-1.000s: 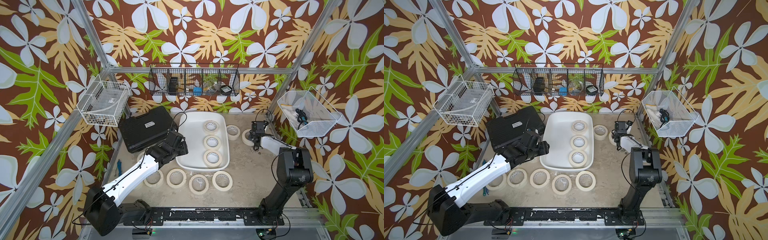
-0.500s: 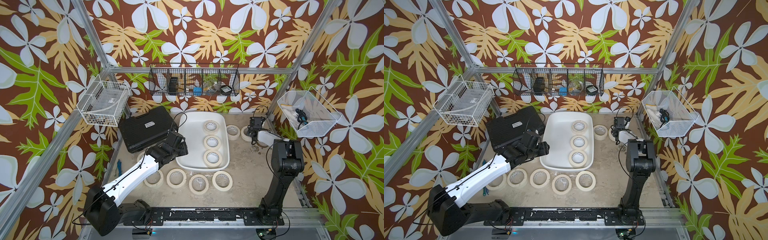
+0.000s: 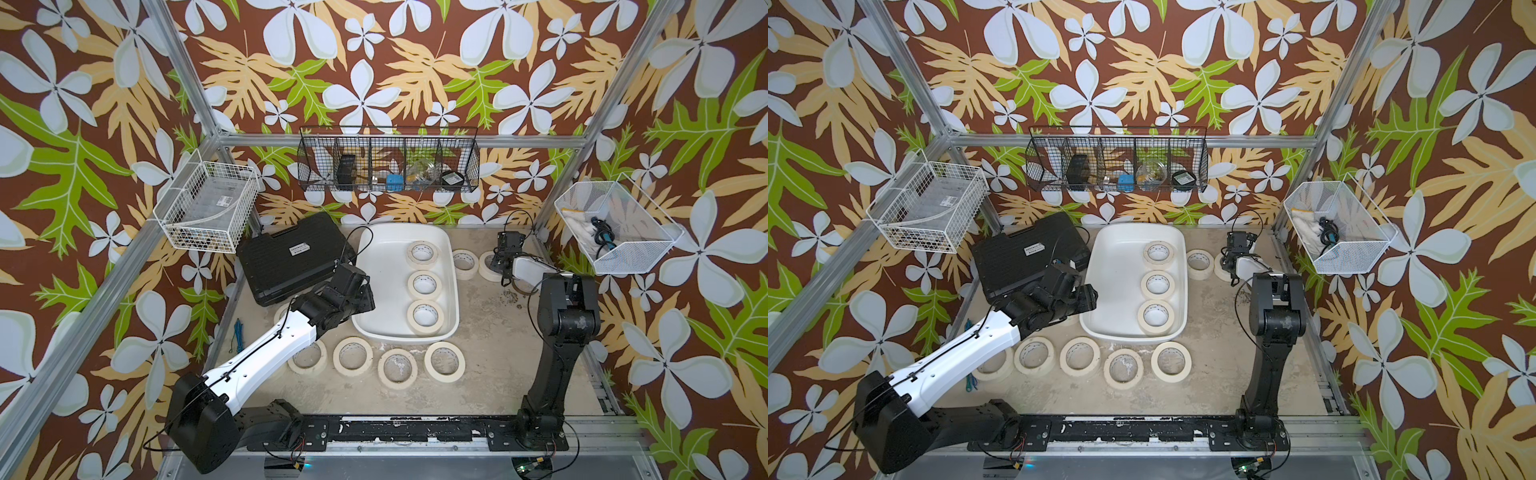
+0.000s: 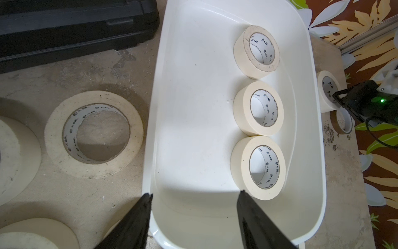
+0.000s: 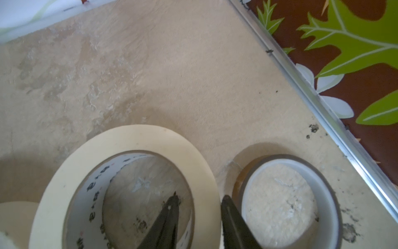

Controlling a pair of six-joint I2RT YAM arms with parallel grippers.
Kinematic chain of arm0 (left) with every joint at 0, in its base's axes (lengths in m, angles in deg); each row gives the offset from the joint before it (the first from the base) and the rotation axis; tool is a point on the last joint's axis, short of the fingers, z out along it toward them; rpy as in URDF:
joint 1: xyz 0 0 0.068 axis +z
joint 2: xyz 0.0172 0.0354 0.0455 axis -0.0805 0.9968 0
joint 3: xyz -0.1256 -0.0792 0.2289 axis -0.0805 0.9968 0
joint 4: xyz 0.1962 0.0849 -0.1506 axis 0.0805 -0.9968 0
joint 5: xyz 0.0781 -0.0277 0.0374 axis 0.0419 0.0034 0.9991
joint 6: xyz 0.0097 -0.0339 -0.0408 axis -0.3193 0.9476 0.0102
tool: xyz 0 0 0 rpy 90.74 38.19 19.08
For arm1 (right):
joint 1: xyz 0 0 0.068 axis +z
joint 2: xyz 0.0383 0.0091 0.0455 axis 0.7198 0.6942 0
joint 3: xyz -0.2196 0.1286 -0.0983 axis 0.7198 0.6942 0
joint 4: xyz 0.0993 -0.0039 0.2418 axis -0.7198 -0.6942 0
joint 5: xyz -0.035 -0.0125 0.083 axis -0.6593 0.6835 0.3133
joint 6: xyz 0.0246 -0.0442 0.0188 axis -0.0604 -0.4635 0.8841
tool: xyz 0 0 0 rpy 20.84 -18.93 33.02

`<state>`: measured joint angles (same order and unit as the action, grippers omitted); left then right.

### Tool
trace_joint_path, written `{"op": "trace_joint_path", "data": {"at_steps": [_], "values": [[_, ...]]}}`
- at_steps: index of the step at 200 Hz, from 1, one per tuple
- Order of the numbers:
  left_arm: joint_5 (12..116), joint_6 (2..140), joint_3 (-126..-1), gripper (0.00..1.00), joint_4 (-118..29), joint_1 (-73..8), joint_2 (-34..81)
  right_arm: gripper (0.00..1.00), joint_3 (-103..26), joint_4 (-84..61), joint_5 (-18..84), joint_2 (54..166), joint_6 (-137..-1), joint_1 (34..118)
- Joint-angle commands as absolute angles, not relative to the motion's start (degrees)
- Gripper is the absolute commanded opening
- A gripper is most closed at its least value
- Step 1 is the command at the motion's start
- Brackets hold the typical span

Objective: Take out the art tape in the storage box
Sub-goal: Place the art tape at the center of the board.

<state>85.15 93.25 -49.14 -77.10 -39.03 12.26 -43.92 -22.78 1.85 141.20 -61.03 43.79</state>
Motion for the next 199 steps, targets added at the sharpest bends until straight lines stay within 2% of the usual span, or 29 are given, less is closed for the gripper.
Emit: {"op": "trace_joint_path", "data": {"at_steps": [1, 59, 115, 199], "values": [[84.9, 93.7, -49.4, 0.67, -77.1, -39.0, 12.2, 0.45, -44.1, -24.6, 2.9, 140.3, -62.0, 43.8], [84.3, 93.4, -49.1, 0.66, -76.6, -39.0, 12.1, 0.51, -42.0, -25.9, 4.8, 134.0, -62.1, 43.8], [84.2, 92.5, -50.9, 0.66, -76.0, -39.0, 13.4, 0.54, -36.8, -27.7, 11.5, 123.2, -64.1, 43.8], [82.0, 90.1, -61.8, 0.66, -74.5, -39.0, 24.8, 0.55, -26.1, -32.9, 26.5, 105.2, -66.1, 45.7]]}}
